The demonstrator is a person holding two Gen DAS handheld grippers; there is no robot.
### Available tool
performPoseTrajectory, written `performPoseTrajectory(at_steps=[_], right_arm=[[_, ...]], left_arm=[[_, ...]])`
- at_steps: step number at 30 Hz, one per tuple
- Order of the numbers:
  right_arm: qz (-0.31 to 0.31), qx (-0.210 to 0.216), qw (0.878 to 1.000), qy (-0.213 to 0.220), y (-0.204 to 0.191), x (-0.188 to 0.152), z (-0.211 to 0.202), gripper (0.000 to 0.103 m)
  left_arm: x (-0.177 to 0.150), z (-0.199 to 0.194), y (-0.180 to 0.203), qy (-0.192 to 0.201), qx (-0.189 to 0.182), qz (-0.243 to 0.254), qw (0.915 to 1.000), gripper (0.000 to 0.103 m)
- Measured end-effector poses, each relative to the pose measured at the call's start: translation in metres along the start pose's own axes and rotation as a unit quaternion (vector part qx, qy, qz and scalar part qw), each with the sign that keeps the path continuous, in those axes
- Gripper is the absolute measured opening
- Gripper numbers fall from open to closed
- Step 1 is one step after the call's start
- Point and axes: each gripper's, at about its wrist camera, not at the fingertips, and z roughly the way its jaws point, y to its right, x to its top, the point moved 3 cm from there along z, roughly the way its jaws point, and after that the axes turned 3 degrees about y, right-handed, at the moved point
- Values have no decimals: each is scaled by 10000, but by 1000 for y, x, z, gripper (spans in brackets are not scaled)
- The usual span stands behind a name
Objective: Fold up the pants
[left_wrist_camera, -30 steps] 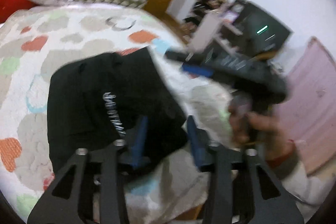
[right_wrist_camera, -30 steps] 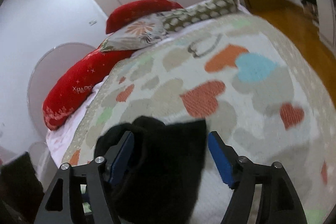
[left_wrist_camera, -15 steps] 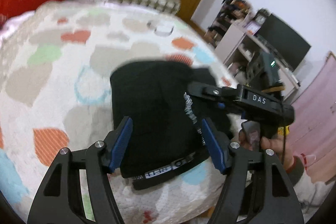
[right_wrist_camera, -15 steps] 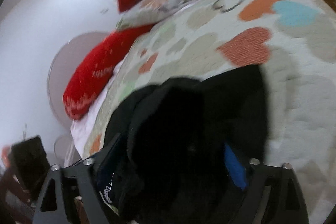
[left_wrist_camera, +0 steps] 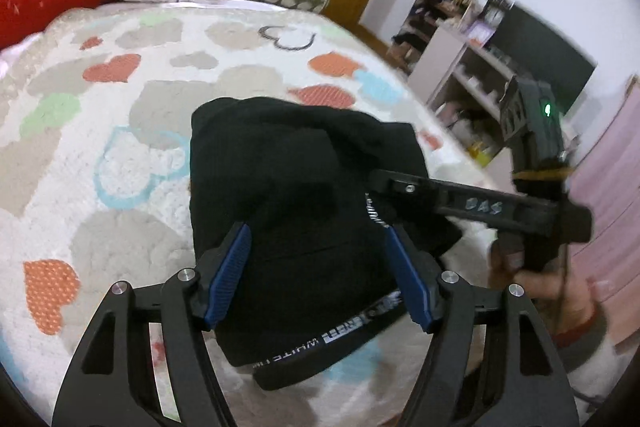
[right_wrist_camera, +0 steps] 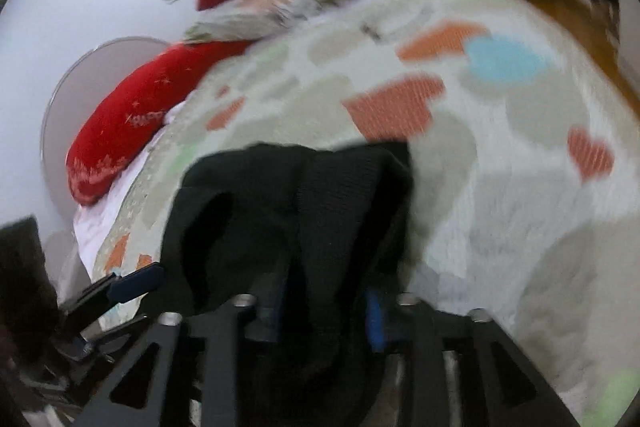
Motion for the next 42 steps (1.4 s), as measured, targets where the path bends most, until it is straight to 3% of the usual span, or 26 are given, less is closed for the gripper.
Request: performPoseTrajectory(at_steps=[2, 5, 9, 15, 18, 22, 25, 30, 35, 42], right_arm=[[4, -59, 9999, 110, 4, 5, -13, 50], [-309, -540, 9962, 604, -5, 21, -41, 52], [-613, -240, 9931, 970, -32, 30, -62, 52], [-1012, -218, 9931, 546, -50, 34, -14, 51], [-1118, -712, 9907, 307, -34, 34, 18, 50], [-1095, -742, 9901, 478, -18, 43, 31, 50], [-1114, -723, 9902, 431, -19, 48, 30, 50], [-939, -591, 9926, 486, -24, 44, -5, 51], [-1190, -426, 9912, 403, -42, 16, -36, 51], [-1278, -563, 9900, 190, -42, -17, -41, 51]], left_arm=[[2, -3, 3, -21, 56, 164, 9998, 70], [14, -18, 1, 168, 56, 151, 9997, 70], [35, -18, -13, 375, 366, 33, 9986, 70], [50, 23, -34, 19, 926, -141, 9956, 70], [48, 47, -42, -282, 903, -237, 9952, 70], [48, 62, -43, -296, 853, -247, 9956, 71], [49, 61, -42, -319, 842, -302, 9955, 71], [43, 35, -33, -204, 1015, -148, 9945, 71], [30, 10, -19, -72, 990, -52, 9951, 71], [9, 4, -11, -155, 1039, -75, 9944, 71]])
